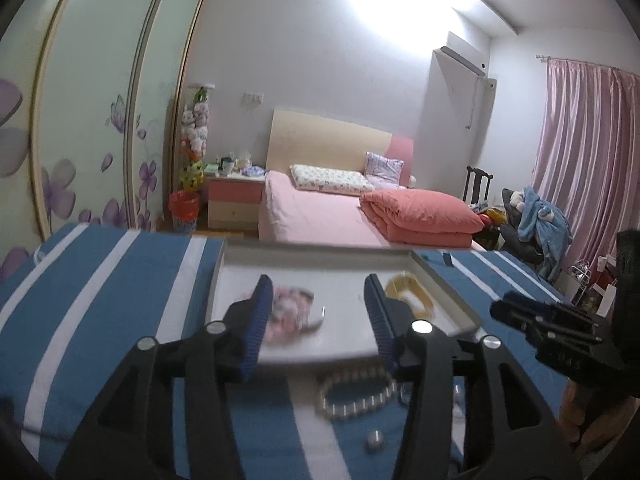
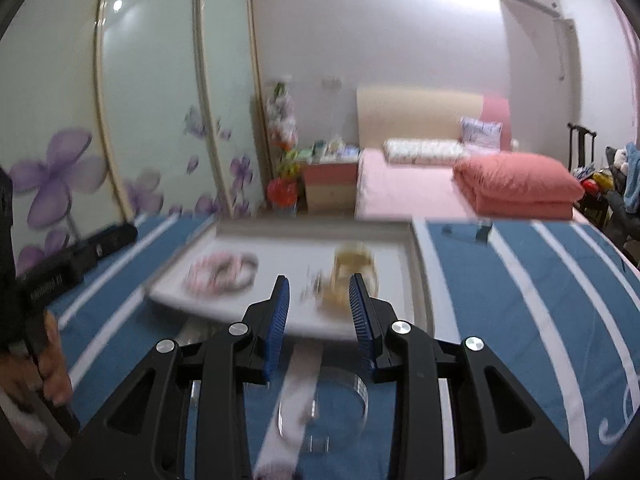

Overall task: Organize jewelry
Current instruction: 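Grasp the dark red bead strand with the right tool, then grasp the pearl earring with the left tool while the right tool holds the bead strand, then carry the bead strand and pearl earring up toward the tray with both tools, then lower the strand and earring into the tray and open both tools, then lift both open tools away from the tray toward the bed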

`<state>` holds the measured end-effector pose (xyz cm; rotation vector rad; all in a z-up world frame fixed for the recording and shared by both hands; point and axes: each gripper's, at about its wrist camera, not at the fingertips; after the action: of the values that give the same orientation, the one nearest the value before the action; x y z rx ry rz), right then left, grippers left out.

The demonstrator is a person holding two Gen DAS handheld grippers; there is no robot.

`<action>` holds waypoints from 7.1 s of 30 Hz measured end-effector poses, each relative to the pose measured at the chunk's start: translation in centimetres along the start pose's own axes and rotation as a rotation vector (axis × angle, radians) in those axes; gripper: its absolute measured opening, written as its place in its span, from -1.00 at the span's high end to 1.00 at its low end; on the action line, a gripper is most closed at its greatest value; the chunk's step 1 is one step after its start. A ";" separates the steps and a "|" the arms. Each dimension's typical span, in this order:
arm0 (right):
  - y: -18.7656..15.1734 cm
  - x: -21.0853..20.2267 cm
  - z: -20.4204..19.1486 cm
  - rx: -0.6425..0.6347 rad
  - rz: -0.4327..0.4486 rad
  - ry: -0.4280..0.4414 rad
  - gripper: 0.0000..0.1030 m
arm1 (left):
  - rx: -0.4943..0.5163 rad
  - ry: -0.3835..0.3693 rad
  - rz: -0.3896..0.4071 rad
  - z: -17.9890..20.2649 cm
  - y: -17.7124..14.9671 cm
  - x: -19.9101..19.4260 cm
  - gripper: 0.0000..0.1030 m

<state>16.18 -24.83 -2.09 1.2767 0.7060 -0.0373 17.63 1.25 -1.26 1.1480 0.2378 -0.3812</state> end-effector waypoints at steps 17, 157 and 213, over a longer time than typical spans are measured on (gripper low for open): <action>-6.4 -0.7 -5.7 -0.045 -0.279 0.145 -0.30 | -0.057 0.109 -0.117 -2.7 -3.7 -3.9 -0.29; 4.2 -2.7 0.0 0.030 0.269 -0.117 0.82 | 0.115 0.093 0.114 4.2 -0.6 -3.1 0.70; 6.0 7.4 3.4 0.087 0.143 -0.081 0.27 | 0.048 0.115 0.027 1.8 2.4 11.2 0.36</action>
<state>26.03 -23.35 -0.26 1.3981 0.5472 -0.0032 28.81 -1.52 -2.73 1.2211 0.3148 -0.2994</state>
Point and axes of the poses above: each gripper's, at about its wrist camera, not at the fingertips, and x roughly the way its jaws point, z to its right, y to its top, and after that the axes turned 14 degrees about -x, right-handed
